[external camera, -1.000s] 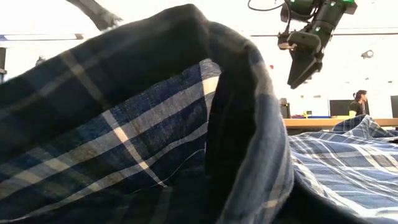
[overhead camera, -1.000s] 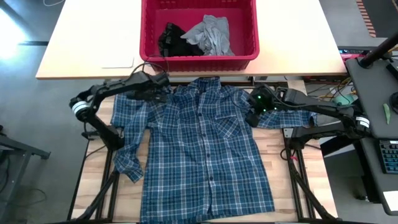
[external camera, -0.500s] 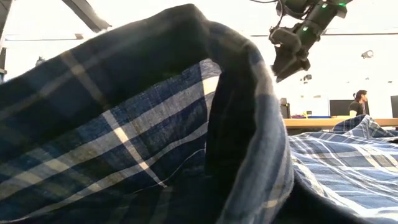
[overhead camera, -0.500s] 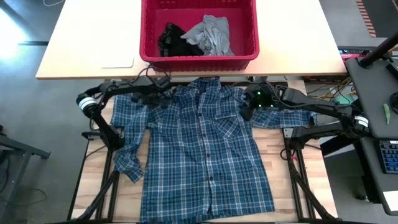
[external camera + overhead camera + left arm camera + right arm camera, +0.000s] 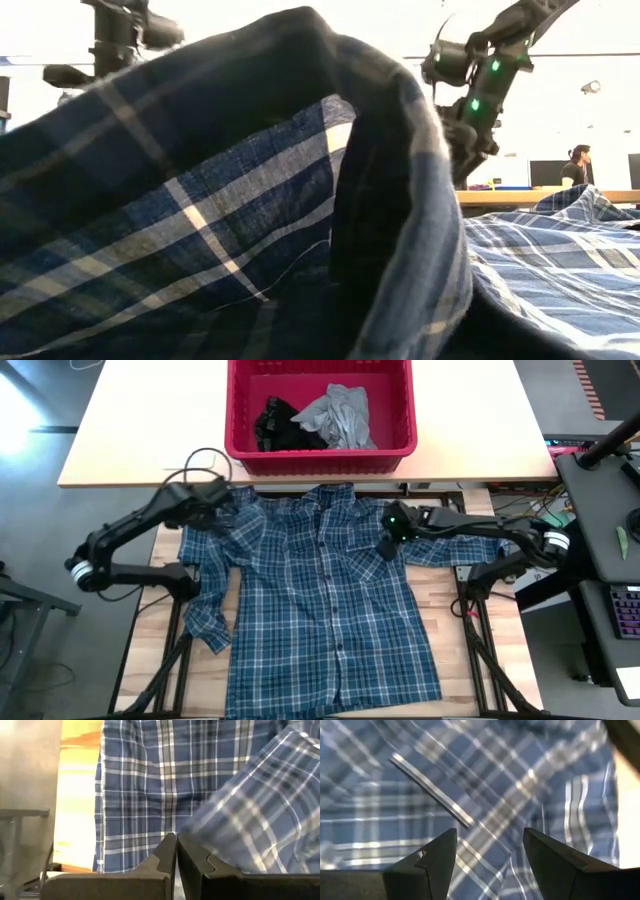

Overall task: Fold Laundry from Bin
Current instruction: Fold the blue patterned long sleeve shirt

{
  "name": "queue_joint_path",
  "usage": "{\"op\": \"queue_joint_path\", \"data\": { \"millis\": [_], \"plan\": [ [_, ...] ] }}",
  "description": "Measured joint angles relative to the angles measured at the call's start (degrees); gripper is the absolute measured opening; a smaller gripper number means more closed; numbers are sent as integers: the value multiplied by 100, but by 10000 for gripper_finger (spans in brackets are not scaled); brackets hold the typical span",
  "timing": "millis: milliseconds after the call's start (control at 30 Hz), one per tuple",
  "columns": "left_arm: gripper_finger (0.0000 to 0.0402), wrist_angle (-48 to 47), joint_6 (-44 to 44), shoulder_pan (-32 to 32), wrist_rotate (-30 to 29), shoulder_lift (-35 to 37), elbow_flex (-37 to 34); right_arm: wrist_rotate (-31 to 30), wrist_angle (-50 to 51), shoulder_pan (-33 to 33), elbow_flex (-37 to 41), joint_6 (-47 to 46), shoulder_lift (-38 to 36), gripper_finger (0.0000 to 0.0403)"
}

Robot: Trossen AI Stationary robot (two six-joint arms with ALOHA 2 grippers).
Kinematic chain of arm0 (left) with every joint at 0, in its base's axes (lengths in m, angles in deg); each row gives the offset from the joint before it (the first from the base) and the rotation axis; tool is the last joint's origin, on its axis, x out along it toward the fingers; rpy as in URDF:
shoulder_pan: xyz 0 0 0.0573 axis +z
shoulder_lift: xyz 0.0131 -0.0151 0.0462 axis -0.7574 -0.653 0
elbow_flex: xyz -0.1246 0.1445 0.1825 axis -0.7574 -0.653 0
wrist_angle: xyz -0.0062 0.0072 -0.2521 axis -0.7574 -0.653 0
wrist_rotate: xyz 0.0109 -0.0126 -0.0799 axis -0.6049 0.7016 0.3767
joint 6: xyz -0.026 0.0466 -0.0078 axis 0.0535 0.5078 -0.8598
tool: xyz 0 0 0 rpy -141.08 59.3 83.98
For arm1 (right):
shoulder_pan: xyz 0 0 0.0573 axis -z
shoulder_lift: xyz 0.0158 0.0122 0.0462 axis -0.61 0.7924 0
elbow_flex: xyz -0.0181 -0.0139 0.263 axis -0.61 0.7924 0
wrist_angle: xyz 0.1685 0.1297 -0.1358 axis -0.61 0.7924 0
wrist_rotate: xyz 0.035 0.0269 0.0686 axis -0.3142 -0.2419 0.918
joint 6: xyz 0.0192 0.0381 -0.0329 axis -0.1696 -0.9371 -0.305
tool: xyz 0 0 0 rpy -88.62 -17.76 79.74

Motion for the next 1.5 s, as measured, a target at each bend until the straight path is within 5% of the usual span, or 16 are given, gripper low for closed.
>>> {"op": "queue_joint_path", "data": {
  "millis": [233, 433, 567, 767, 967, 1267, 1500],
  "plan": [
    [0, -662, -675, 7, 556, 349, -555, 4, -22, 43, 89, -93, 175, 224],
    [16, 1343, 77, -31, 813, 367, -719, 10, -52, 75, 85, -32, -3, 224],
    [76, 2047, 605, 397, 1006, 125, -647, 4, 5, 87, 17, -132, -238, 224],
    [209, 2426, 1576, 1721, 2118, -526, -757, 46, 158, 80, 6, -278, -736, 224],
    [293, 2246, 1532, 1519, 2093, -807, -693, 15, 264, 78, 6, -285, -1101, 224],
    [286, 3058, 577, 1009, 650, -1145, -932, 4, 531, 74, 6, -706, -1358, 224],
    [271, 3903, 487, 933, 1049, -1558, -1316, 2, 677, 74, 101, -937, -1523, 224]
  ]
}}
